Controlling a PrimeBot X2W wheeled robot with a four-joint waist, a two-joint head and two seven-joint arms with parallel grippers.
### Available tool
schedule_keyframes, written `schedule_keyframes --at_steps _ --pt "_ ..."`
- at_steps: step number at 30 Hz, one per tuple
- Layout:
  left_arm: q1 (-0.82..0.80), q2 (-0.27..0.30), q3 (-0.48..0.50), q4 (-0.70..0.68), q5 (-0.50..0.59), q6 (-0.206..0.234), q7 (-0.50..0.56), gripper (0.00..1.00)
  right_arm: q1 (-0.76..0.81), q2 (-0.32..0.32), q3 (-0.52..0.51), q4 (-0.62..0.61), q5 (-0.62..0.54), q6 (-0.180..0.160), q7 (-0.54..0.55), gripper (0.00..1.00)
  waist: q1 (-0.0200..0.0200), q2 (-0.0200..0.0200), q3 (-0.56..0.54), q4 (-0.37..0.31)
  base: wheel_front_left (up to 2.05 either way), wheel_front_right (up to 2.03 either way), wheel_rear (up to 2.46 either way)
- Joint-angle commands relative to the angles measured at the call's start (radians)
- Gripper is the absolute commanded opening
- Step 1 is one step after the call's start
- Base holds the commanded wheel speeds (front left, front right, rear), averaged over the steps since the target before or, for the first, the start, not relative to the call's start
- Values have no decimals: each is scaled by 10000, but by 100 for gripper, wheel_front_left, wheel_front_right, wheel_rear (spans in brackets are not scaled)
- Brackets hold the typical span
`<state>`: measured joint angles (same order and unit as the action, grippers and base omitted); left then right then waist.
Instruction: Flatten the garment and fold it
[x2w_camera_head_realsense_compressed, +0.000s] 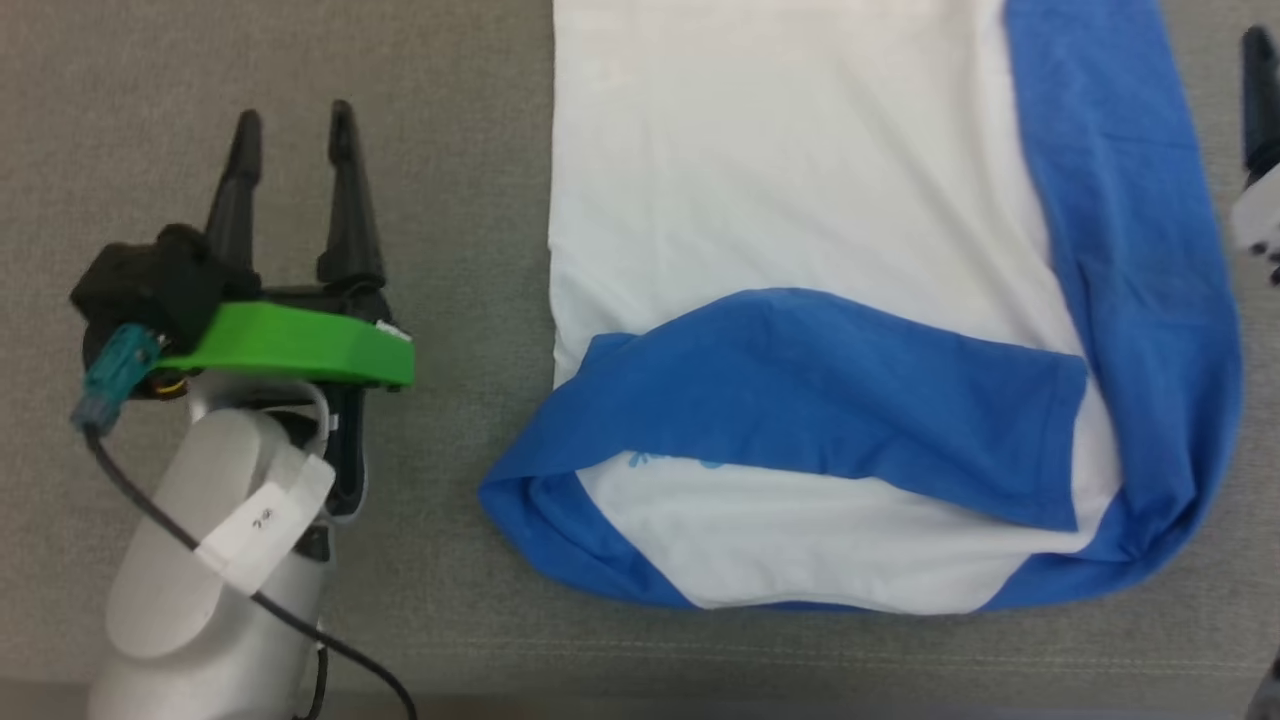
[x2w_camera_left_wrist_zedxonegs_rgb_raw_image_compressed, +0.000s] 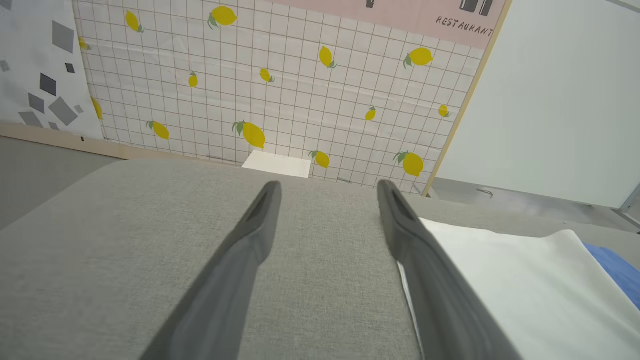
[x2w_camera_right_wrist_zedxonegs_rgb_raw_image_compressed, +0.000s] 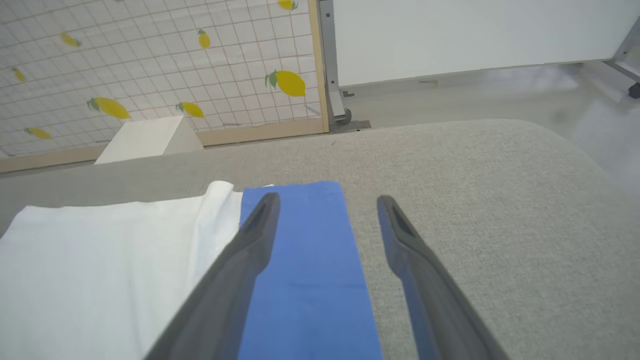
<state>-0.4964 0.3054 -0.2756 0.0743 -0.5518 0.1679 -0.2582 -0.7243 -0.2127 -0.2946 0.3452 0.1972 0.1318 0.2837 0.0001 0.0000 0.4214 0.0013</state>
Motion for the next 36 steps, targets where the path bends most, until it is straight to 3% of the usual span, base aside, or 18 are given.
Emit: schedule_keyframes --at_steps 1,12,23,25,26,27,28,36 --pt "282 -174 248 -181 346 -193 -34 100 -405 -184 -137 293 -112 -11 211 100 -1 0 693 666 0 0 0" --pt "1042 -1623 2468 -715 1704 -1686 -35 100 -2785 -763 -1887 1701 -1569 -11 2332 100 -1 0 2194 1518 0 0 0" --pt "1278 -2387 3493 -743 2324 -2446 -35 100 -3345 -688 -2768 1493 -2678 -11 4747 99 -1 0 2603 1774 0 0 0" --pt "1310 -2441 3577 -721 2369 -2518 -35 100 -3306 -652 -2695 1404 -2643 -11 5202 39 -1 0 2595 1764 0 0 0" --pt "1323 -2463 3607 -705 2399 -2553 -35 100 -3271 -632 -2699 1350 -2590 -11 5451 21 -1 0 2584 1761 0 0 0" --pt "1338 -2479 3620 -696 2420 -2575 -35 100 -3220 -625 -2655 1274 -2562 -11 5613 21 -1 0 2575 1757 0 0 0" --pt "1341 -2495 3640 -672 2433 -2603 -35 100 -3151 -621 -2620 1139 -2512 -11 5745 0 -1 0 2563 1754 0 0 0" --pt "1455 -2542 3692 -332 2553 -2738 -35 100 -2182 -754 -2451 -175 -2055 -11 4772 0 -1 0 1885 1666 0 0 0"
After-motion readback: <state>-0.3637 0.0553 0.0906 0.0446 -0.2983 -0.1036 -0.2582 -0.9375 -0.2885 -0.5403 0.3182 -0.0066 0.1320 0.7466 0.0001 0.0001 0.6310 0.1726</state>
